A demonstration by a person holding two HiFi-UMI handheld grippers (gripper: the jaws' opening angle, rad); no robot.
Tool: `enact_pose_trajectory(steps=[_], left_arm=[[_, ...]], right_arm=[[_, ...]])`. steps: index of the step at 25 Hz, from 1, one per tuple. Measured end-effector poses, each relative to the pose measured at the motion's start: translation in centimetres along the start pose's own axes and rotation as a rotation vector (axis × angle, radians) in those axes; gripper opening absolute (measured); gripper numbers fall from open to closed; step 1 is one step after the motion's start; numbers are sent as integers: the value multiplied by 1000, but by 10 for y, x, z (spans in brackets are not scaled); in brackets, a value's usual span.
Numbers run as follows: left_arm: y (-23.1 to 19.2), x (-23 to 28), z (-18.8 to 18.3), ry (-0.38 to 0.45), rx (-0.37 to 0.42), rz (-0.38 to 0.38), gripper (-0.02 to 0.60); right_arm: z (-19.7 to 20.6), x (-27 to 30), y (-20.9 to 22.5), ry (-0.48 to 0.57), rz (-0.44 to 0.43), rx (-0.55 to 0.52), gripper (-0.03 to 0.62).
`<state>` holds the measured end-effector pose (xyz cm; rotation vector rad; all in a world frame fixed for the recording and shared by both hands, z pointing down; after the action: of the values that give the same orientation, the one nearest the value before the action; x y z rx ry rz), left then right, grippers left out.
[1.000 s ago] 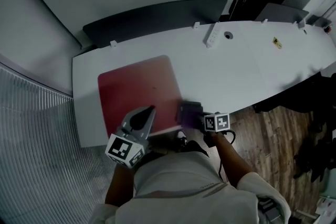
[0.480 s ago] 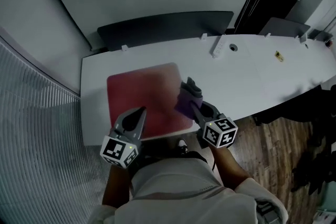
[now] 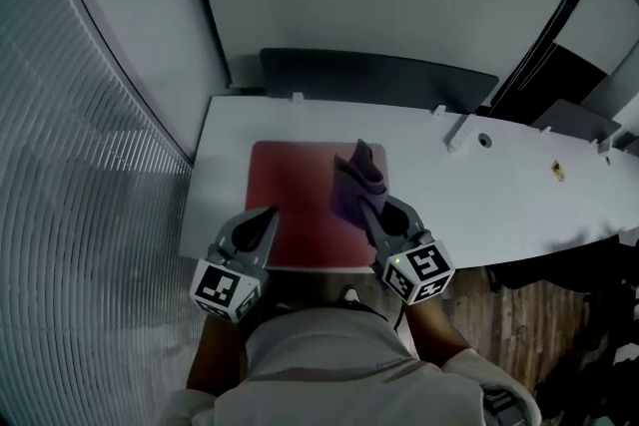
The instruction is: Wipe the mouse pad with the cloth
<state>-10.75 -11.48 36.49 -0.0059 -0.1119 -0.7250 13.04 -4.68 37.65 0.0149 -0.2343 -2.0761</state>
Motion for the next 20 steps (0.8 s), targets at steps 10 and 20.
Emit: enact_pose_trajectory(steps=[10, 20], left_arm=[[-15, -6, -8, -3, 38, -14, 3], [-8, -2, -11, 4, 51, 15, 3]], right_arm=[[-4, 21, -5, -30, -31, 20, 48], [3, 18, -1, -48, -42, 38, 48]])
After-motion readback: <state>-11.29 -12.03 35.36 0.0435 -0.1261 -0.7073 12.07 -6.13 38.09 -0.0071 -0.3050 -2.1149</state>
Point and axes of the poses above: the fingertips, and each gripper's own axes: x forward along the fingers, y to its right, z out of its underside, the point moved 8 cm from there along -x, backward along the fingers, and after that the axes turned 13 degrees about -z, right-handed, at the moved point
